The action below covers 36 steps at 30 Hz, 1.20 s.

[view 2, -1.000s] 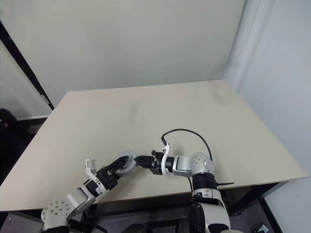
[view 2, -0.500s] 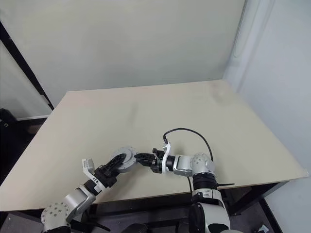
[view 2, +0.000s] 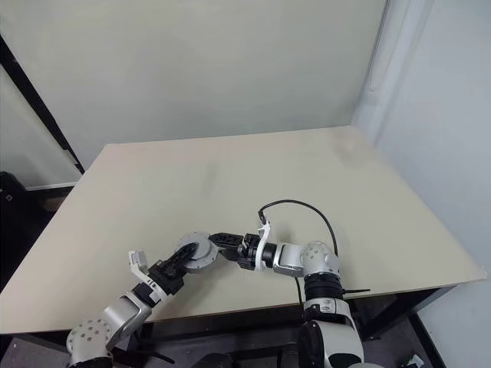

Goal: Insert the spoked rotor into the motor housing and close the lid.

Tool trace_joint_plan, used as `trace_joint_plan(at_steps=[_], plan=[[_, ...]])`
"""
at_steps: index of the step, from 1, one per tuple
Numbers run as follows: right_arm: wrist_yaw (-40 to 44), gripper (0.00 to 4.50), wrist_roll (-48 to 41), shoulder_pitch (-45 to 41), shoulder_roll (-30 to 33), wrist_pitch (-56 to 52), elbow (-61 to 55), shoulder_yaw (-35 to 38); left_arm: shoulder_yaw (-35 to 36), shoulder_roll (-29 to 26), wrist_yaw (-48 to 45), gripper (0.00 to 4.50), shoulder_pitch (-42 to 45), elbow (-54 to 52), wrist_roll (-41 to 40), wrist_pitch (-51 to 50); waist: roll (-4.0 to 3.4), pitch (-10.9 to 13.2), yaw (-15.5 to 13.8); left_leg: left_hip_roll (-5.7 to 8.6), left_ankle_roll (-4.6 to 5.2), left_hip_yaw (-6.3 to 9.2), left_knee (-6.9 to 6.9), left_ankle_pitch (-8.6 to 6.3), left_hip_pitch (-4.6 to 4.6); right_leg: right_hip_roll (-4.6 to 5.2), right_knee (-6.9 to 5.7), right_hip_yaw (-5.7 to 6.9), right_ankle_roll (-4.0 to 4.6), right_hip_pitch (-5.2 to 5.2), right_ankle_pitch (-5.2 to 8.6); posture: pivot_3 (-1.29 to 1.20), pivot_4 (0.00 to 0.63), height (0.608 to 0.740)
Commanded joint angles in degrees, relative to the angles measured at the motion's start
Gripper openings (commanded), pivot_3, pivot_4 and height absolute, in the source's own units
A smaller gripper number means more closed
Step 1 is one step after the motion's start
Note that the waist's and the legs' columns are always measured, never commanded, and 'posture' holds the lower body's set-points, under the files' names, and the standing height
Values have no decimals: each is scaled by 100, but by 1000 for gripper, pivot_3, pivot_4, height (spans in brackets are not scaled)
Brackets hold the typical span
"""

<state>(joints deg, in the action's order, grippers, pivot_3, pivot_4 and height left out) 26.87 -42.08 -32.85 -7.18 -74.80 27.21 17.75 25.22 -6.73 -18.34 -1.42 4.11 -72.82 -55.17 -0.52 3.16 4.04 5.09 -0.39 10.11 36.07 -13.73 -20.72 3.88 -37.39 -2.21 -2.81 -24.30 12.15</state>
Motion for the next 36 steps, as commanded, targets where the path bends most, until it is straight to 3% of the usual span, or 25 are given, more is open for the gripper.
trace_joint_plan(at_steps=[1, 7, 13, 15, 20, 28, 36], plan=[[-95, 4500, -185, -142, -56, -15, -41, 140, 47, 7, -87, 1985, 91, -216, -126, 100, 0, 0, 0, 0, 0, -1, 0, 0, 0, 0, 0, -1, 0, 0, 0, 0, 0, 740], [63, 4500, 147, -4, 60, 505, -308, -351, 115, 57, -30, 1985, 119, -523, 60, 536, 0, 0, 0, 0, 0, -2, 0, 0, -1, 4, 2, -2, 0, 0, 0, 0, 0, 740], [1035, 4500, 1216, 470, 626, 2290, -1286, -2166, 411, -198, 258, 1985, 292, -822, 771, 1607, 2, 0, 1, 0, -2, -2, 1, -1, -2, 4, 3, -1, 0, 0, 0, 0, 0, 740], [1317, 4500, 1742, 622, 921, 3028, -1576, -2858, 352, -420, 363, 1985, 312, -819, 1515, 2186, 5, -1, 0, 0, -10, -4, 1, -5, -1, 4, 3, 0, -1, 0, 0, 0, 0, 740], [1496, 4500, 2639, 833, 1280, 4485, -1762, -3663, 376, -834, 657, 1985, 520, -349, 2758, 3188, 22, -4, -26, -1, -13, -3, 1, -6, 1, 4, 3, -1, -1, 1, 0, 0, 0, 740], [1394, 4500, 3294, 968, 1397, 5433, -1627, -3950, 271, -1260, 339, 1985, 948, 710, 3595, 3833, 81, -8, -162, 3, -9, 3, 5, -2, 1, 3, 4, 1, -1, 4, -1, 0, 0, 740], [1411, 4500, 3584, 1040, 1443, 5647, -1594, -4013, 152, -1154, 102, 1985, 1218, 1197, 3778, 3870, 118, -10, -204, 4, -8, 7, 7, -2, 2, -1, 2, 5, 1, 5, -2, 0, 0, 740]])
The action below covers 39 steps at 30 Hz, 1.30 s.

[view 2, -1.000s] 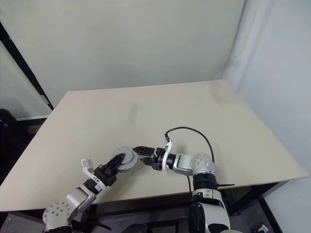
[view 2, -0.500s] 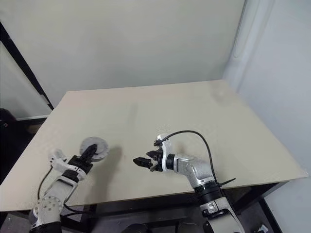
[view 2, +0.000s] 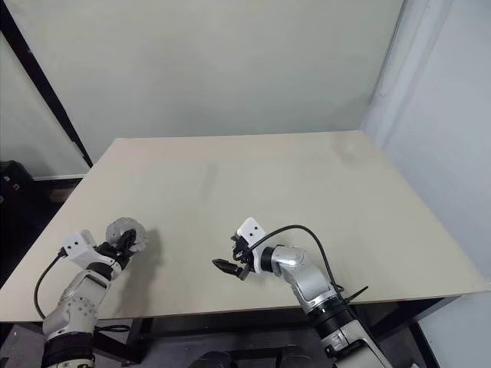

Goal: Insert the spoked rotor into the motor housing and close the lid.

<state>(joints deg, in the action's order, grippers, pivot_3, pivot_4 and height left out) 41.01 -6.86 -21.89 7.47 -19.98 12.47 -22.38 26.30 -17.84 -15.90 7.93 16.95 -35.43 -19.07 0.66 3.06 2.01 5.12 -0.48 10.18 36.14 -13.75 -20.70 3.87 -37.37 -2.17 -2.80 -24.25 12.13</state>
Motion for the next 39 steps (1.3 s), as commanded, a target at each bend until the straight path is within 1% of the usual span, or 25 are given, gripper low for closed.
trace_joint_plan(at_steps=[1, 9, 10, 11, 15, 16, 20, 29, 34, 36, 39], plan=[[-8, 4500, 100, -55, -15, 188, -118, -6, 43, -29, -141, 1985, 302, -31, 72, 277, 0, 0, -1, 0, 0, 0, 0, 0, 1, 0, -2, 0, 0, 0, 0, 0, 0, 740], [-69, 4500, 269, -74, 6, 255, -58, 16, 46, -37, 38, 1985, 279, 306, 415, 380, 4, -2, 17, -1, 0, 0, 0, 0, 3, -2, -4, 0, 3, -1, -3, 0, 0, 740], [-68, 4500, 285, -77, 5, 260, -49, 20, 42, -29, 26, 2695, 252, 290, 420, 383, 4, -2, 17, -2, 0, -1, 0, 0, 5, -1, -5, 0, 3, 0, -3, 0, 0, 740], [-67, 4500, 297, -81, 3, 263, -38, 23, 35, -26, 30, 2885, 221, 278, 436, 387, 4, -2, 17, -1, 0, -2, 0, 0, 5, -1, -5, -1, 3, 0, -3, 0, 0, 740], [-80, 4500, 316, -108, -6, 276, 8, 19, 20, -42, 151, 4290, 103, 224, 602, 452, 4, -2, 18, -1, 0, -4, 7, 0, 11, -1, -8, -1, 3, 8, -3, 0, 0, 740], [-85, 4500, 319, -115, -9, 277, 15, 17, -4, -72, 247, 4473, 59, 197, 731, 507, 3, -2, 19, -2, 0, -3, 8, 0, 11, -1, -8, -1, 3, 9, -3, 0, 0, 740], [-111, 4500, 326, -129, -19, 283, 45, 31, -24, -144, 657, 4473, -140, -63, 1134, 595, 4, -2, 12, -3, 0, -2, 9, 0, 11, -1, -10, -1, 3, 8, -4, 0, 0, 740], [-130, 4500, 369, -93, -37, 335, 119, 49, -110, -77, 1177, 4473, -655, -1004, 1537, 233, 2, -2, 2, -5, -1, -4, 11, 0, 17, 2, -14, -2, 3, 13, -5, 0, 0, 740], [-250, 4500, 303, -41, -51, 269, 90, 210, -228, -111, 926, 4473, -905, -1715, 1501, 240, 2, -2, -19, -5, -1, -3, 13, 0, 16, 1, -15, 0, 3, 13, -5, 0, 0, 740], [-315, 4500, 151, -4, -90, 195, 22, 415, -358, -227, 702, 4473, -992, -2086, 1514, 227, 2, -2, -50, -7, -1, -4, 14, -1, 16, 1, -16, 0, 3, 14, -4, 0, 0, 740], [-400, 4500, -155, 46, -156, 44, -151, 836, -811, -618, 54, 4473, -1160, -2708, 1588, 117, 0, -1, -53, -7, -2, -5, 17, -1, 16, 0, -16, 0, 4, 17, -4, 0, 0, 740]])
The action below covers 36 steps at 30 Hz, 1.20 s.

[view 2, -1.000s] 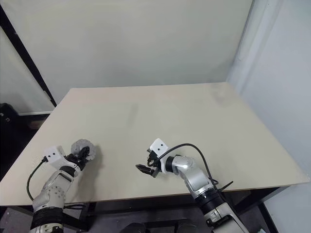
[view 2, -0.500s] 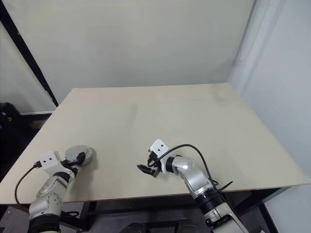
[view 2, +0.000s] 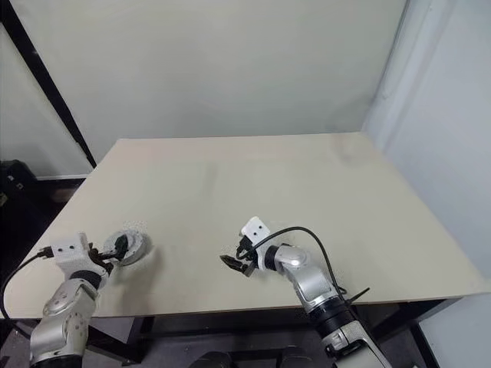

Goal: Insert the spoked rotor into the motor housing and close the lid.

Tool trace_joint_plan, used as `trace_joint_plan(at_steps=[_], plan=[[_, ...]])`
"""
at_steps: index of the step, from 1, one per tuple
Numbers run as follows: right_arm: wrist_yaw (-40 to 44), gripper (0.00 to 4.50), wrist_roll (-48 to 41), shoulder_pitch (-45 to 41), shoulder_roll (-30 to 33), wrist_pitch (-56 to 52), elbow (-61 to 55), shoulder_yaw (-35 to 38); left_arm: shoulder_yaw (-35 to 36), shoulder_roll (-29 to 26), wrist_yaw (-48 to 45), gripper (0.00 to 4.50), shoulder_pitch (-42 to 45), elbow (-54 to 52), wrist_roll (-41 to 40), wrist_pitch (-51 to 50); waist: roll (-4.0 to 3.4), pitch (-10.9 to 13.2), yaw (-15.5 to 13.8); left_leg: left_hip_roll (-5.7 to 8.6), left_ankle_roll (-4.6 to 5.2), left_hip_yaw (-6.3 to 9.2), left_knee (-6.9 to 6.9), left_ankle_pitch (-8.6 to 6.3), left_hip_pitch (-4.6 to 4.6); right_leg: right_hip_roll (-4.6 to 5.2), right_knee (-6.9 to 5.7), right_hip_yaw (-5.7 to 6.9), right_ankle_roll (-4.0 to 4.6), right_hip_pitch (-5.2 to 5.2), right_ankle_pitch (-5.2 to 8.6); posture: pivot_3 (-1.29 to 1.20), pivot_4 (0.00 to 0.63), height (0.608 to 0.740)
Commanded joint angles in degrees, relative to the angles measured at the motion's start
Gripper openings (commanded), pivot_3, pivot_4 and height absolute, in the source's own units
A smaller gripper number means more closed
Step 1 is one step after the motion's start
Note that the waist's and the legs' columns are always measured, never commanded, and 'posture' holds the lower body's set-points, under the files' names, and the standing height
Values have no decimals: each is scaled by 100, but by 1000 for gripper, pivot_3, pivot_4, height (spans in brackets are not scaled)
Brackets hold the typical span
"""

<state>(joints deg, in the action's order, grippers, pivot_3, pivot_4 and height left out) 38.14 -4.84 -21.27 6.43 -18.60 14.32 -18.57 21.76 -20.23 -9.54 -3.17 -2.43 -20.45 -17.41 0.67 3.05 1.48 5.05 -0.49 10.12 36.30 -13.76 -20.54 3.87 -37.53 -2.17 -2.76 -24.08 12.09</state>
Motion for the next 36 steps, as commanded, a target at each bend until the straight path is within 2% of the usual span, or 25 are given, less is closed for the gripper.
trace_joint_plan(at_steps=[1, 4, 7, 12, 22, 36], plan=[[-141, 4500, -421, -2, -37, -126, -400, 567, -497, -488, -812, 4473, -87, -1012, -8, -147, -5, 2, -1, 1, 0, -2, 0, 0, 0, 0, -1, -1, 0, -1, 0, 0, 0, 740], [-342, 4500, -422, 75, 96, -85, -612, 848, -932, -741, -1355, 4473, -21, -1652, -226, -415, -10, 3, -4, 1, 0, -4, 0, 0, -1, 4, 0, -4, 1, 1, 1, 0, 0, 740], [-498, 4500, -389, 132, 179, -39, -726, 1003, -1124, -723, -1401, 4473, 131, -1880, -253, -655, -12, 4, 1, 2, 1, -9, 1, 0, 2, 5, 2, -7, 1, 6, 1, 0, 0, 740], [-983, 4500, -419, 306, 220, -113, -965, 1399, -1345, -331, -1181, 4473, 311, -1749, -137, -724, -16, 3, 10, -2, 1, -10, -3, 0, 11, -12, -2, -5, 1, 5, 1, 0, 0, 740], [-1330, 4500, -581, 410, 84, -304, -1190, 1564, -1585, -227, -1156, 4473, 318, -1560, 166, -730, -17, 4, -6, -9, 3, -12, 2, 1, 6, -9, 0, -8, 2, 8, 1, 0, 0, 740], [-1369, 4500, -601, 359, 117, -231, -985, 1718, -1645, -43, -1020, 4473, 323, -1528, 286, -788, -18, 4, -2, -8, 3, -9, 17, 0, 8, -10, 1, -6, 3, 19, 2, 0, 0, 740]])
